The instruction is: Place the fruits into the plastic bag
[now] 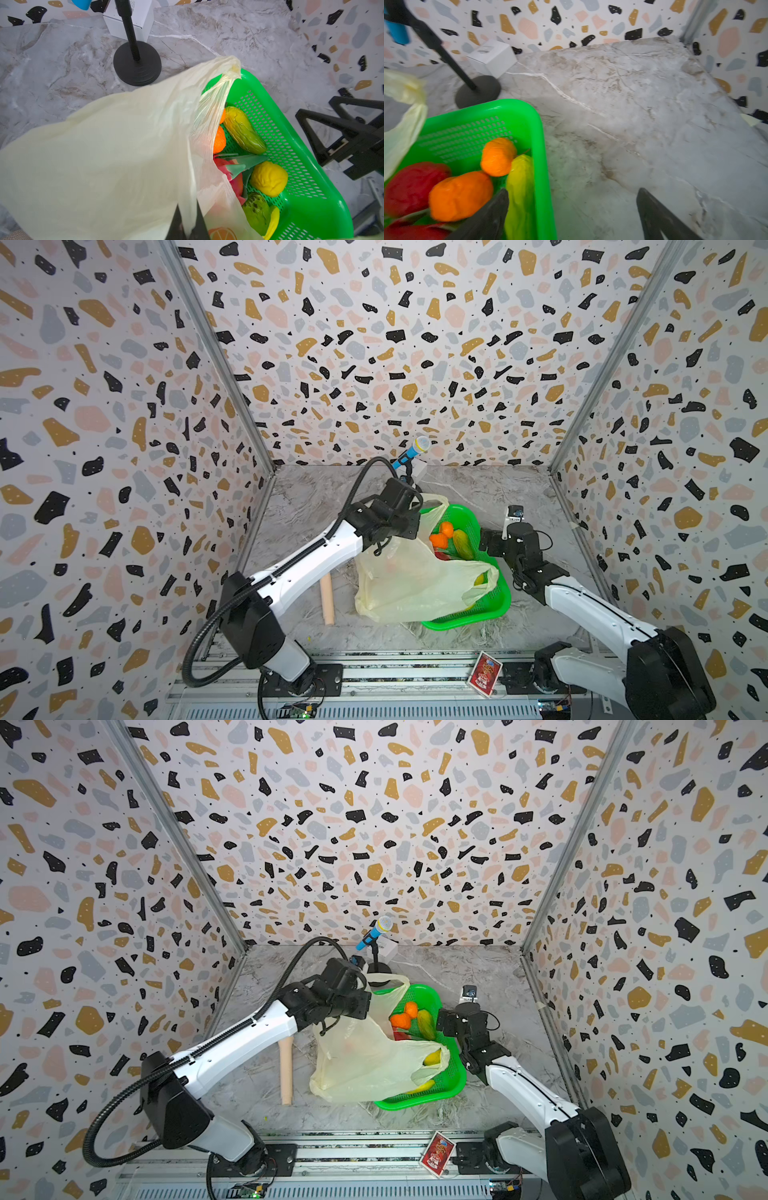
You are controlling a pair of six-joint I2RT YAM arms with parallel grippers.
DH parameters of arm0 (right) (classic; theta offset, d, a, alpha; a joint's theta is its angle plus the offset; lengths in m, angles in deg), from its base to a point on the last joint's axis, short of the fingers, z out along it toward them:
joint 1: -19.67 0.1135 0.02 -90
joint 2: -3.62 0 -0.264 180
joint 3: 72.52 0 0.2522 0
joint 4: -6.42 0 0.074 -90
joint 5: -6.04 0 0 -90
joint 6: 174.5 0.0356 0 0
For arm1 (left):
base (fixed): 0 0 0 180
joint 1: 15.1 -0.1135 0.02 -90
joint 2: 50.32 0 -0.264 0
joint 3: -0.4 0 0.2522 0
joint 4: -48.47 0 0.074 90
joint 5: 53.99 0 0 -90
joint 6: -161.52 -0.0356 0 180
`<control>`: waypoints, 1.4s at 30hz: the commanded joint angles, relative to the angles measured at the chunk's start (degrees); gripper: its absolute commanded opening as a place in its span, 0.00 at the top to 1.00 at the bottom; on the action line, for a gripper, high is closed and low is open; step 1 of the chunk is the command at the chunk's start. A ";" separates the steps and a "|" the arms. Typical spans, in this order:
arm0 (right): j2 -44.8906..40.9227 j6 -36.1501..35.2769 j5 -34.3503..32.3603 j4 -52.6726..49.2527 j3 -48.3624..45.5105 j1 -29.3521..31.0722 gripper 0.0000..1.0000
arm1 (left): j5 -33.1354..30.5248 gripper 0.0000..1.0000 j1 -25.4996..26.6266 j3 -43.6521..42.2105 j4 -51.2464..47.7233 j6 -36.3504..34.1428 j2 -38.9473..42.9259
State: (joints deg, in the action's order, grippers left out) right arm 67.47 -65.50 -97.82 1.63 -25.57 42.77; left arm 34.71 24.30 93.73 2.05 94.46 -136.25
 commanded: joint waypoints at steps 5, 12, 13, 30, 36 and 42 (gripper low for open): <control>-2.87 -3.91 21.24 1.66 6.07 2.31 0.05 | 16.61 1.00 -7.86 -10.92 15.43 -2.87 9.13; 1.71 -2.72 30.03 0.94 11.53 9.26 0.05 | 16.62 1.00 -8.81 -22.17 28.41 -3.36 18.78; 2.59 -2.45 30.03 1.01 12.07 10.38 0.05 | 16.12 1.00 -8.81 -23.76 30.24 -3.03 20.07; 15.47 5.51 29.23 10.03 13.30 16.26 0.08 | 15.01 1.00 -9.41 -29.91 35.75 -4.57 25.63; 17.64 6.07 28.06 10.12 14.52 15.65 0.61 | 19.22 1.00 -13.27 -30.15 34.51 -2.20 24.49; 18.59 8.58 28.67 7.75 14.98 10.16 0.98 | 20.94 1.00 -16.53 -29.46 32.03 -1.15 24.25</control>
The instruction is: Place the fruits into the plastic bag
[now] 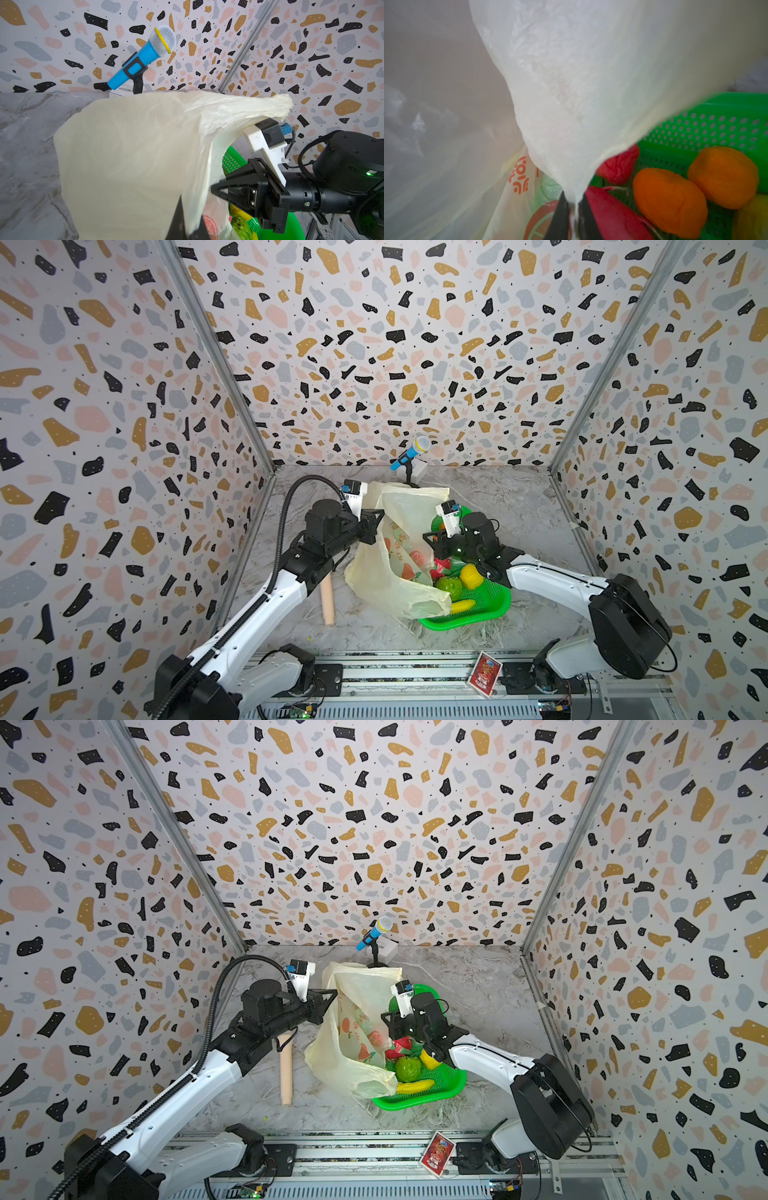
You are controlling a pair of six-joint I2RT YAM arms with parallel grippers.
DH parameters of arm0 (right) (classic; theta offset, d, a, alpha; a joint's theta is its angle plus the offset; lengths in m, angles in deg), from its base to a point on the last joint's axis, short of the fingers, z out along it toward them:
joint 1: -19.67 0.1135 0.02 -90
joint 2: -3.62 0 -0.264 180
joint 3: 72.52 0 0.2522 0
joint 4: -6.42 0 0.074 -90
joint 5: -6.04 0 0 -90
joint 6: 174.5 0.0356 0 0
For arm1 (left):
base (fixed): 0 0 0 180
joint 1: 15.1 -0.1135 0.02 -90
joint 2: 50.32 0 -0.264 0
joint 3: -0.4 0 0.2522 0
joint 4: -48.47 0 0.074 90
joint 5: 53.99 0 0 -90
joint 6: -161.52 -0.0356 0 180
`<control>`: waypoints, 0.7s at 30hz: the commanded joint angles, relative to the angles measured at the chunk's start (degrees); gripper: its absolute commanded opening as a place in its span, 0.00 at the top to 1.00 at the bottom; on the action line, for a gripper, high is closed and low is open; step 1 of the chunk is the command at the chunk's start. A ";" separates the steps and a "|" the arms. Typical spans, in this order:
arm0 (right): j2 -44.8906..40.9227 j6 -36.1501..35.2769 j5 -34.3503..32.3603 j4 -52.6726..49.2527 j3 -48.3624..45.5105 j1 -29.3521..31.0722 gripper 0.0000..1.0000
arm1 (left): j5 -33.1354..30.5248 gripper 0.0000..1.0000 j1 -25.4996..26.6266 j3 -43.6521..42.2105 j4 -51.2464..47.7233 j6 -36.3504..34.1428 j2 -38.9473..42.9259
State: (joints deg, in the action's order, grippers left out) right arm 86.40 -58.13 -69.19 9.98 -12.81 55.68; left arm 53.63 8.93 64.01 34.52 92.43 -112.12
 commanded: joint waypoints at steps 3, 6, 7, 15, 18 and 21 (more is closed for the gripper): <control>-0.27 1.13 0.42 -1.13 2.58 -5.10 0.99 | 2.93 1.00 -1.88 0.72 -1.88 0.60 -0.14; 0.57 0.02 0.82 -3.10 4.60 -7.07 0.99 | 3.69 1.00 -2.13 1.26 -3.16 -0.63 -0.31; 1.16 -0.58 1.44 -4.11 5.72 -7.74 0.99 | 3.56 1.00 -2.15 1.45 -3.39 -0.83 -0.10; 0.12 -5.23 5.29 -11.16 9.52 -10.08 0.36 | -5.85 1.00 -2.59 4.08 -7.32 0.49 0.59; -4.03 -6.06 6.60 -13.23 7.82 -10.41 0.27 | -5.86 1.00 -2.59 5.30 -7.85 1.45 -0.30; -8.49 -6.72 7.13 -15.31 5.84 -10.78 0.23 | -7.27 1.00 -2.62 6.62 -8.82 2.63 -1.92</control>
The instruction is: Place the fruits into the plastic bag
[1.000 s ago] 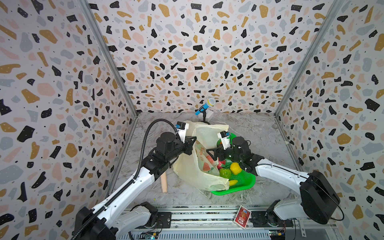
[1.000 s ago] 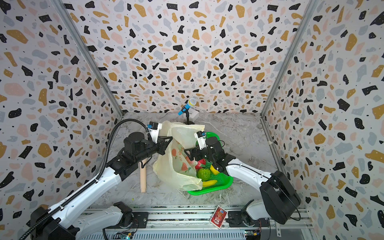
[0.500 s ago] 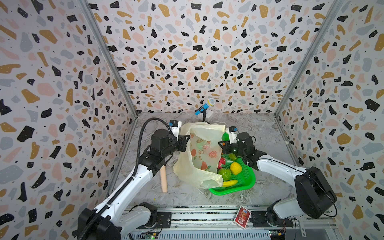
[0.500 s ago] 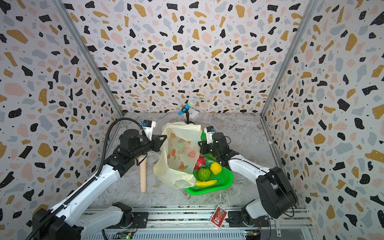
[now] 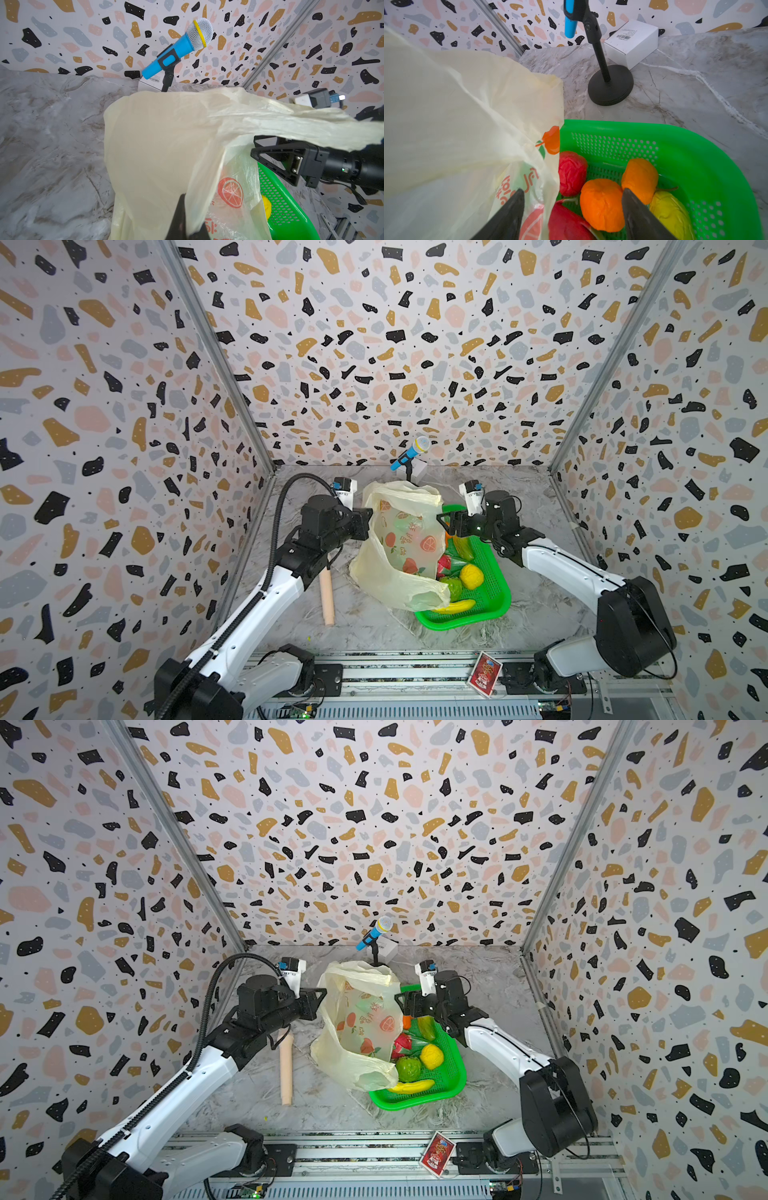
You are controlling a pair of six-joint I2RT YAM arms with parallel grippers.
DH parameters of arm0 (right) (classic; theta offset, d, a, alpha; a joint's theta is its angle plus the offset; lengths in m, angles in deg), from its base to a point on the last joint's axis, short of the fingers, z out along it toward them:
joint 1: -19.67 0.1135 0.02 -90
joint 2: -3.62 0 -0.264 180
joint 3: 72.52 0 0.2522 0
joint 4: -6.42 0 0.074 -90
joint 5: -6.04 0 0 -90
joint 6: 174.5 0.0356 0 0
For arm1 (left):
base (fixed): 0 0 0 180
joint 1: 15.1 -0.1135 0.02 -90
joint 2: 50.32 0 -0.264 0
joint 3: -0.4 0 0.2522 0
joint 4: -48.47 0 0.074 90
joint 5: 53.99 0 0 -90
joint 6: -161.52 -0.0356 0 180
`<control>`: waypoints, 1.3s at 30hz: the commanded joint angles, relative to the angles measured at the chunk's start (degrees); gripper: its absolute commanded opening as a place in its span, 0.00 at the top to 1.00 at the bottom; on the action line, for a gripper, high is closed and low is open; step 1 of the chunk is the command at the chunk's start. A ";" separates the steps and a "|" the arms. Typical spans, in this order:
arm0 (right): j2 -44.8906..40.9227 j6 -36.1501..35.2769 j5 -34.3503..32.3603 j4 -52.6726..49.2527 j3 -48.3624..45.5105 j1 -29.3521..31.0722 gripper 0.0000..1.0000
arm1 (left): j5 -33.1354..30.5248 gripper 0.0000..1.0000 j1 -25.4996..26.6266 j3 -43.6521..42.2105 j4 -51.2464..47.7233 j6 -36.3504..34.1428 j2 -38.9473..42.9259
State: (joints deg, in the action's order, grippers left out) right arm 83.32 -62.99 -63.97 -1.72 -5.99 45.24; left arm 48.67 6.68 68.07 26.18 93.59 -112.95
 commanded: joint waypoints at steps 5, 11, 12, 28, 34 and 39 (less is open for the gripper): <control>-11.72 -2.28 2.97 -6.66 -3.81 -0.78 0.21 | -5.85 1.00 -0.84 5.28 -3.21 6.04 -5.02; -14.47 -1.57 -0.51 -18.39 -5.93 0.47 0.22 | -1.18 1.00 -1.00 9.45 -7.03 9.58 -10.54; -14.97 -1.56 -1.45 -19.84 -6.70 1.64 0.22 | -0.56 1.00 -1.04 9.54 -7.09 9.96 -10.98; -10.00 0.91 -16.67 -28.78 -9.72 17.98 0.17 | -1.70 1.00 -0.99 11.13 -8.03 9.70 -11.21; -6.40 1.74 -19.66 -29.79 -9.36 19.77 0.15 | -1.86 1.00 -1.04 10.70 -7.90 9.81 -10.87; -4.00 0.74 -19.29 -28.94 -9.79 20.23 0.15 | -1.94 1.00 -1.03 10.82 -7.90 9.84 -10.93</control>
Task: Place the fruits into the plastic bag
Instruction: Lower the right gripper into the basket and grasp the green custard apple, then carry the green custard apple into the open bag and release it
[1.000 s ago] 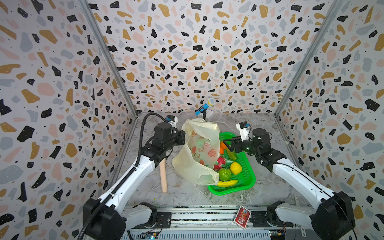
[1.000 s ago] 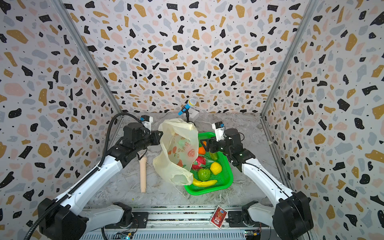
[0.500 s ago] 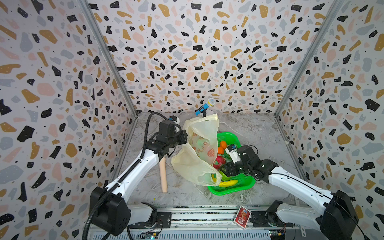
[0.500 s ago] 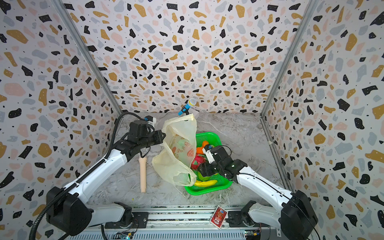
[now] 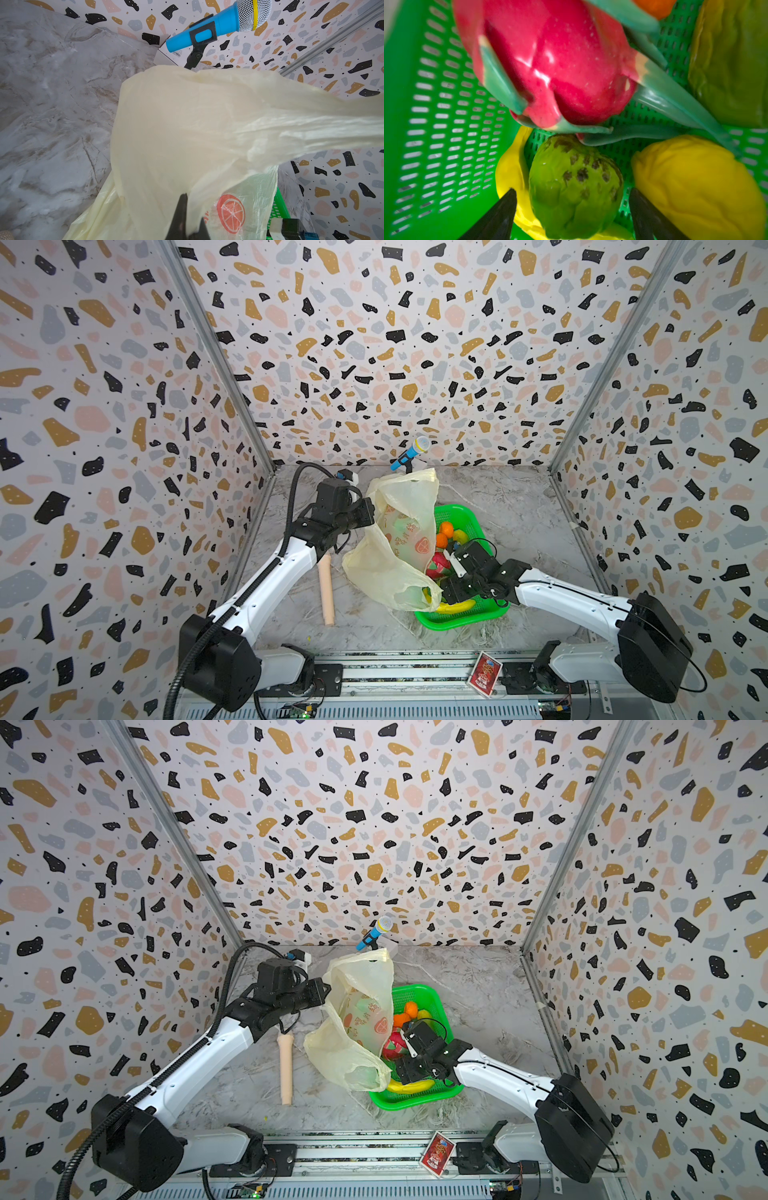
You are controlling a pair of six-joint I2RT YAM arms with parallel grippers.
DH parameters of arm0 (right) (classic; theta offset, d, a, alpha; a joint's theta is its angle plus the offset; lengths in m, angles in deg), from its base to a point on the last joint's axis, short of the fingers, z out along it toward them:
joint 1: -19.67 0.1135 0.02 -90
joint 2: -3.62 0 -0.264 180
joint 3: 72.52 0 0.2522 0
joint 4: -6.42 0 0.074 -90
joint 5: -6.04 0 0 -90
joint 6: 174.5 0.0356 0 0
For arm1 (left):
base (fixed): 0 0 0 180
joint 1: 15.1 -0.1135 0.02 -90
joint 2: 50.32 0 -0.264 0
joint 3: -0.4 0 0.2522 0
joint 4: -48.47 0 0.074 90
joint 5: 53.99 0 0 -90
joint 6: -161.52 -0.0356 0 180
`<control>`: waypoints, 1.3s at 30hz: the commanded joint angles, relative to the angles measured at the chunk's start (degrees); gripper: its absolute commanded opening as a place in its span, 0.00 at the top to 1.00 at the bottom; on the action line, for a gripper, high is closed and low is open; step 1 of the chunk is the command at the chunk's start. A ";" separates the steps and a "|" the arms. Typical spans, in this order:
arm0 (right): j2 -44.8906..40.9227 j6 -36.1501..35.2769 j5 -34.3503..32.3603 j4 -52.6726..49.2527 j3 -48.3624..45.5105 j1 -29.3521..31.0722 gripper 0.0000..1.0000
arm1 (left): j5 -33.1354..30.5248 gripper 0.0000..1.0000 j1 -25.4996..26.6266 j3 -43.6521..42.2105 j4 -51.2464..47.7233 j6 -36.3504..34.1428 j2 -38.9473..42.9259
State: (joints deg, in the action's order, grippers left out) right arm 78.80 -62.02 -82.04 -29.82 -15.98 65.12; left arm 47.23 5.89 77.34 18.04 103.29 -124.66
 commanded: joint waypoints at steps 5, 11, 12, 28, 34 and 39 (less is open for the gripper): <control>3.73 -0.85 -3.38 0.52 0.18 0.36 0.16 | -0.42 1.00 -0.25 0.92 0.63 0.47 0.87; 6.56 -1.21 -4.26 2.21 0.72 0.43 0.18 | -0.68 1.00 -0.25 -0.02 0.84 0.85 1.12; 6.56 -1.25 -4.33 2.46 0.59 0.43 0.20 | -0.68 1.00 -0.23 -0.15 0.79 0.84 1.18; -14.06 1.06 -9.47 4.17 2.92 0.41 0.49 | -0.60 1.00 -0.25 -0.84 0.23 1.36 0.41; -10.29 -5.01 3.49 11.43 10.76 0.45 0.47 | 0.03 1.00 -0.20 -1.22 -0.48 1.89 1.05; 0.38 -8.06 10.93 15.77 18.45 0.91 0.47 | 0.02 1.00 -0.23 -1.38 -2.66 2.73 2.72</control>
State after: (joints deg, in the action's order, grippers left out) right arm 74.82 -66.94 -77.78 -18.13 -1.40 65.61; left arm 47.06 5.89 76.79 16.76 105.17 -124.18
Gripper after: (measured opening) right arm 0.626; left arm 0.047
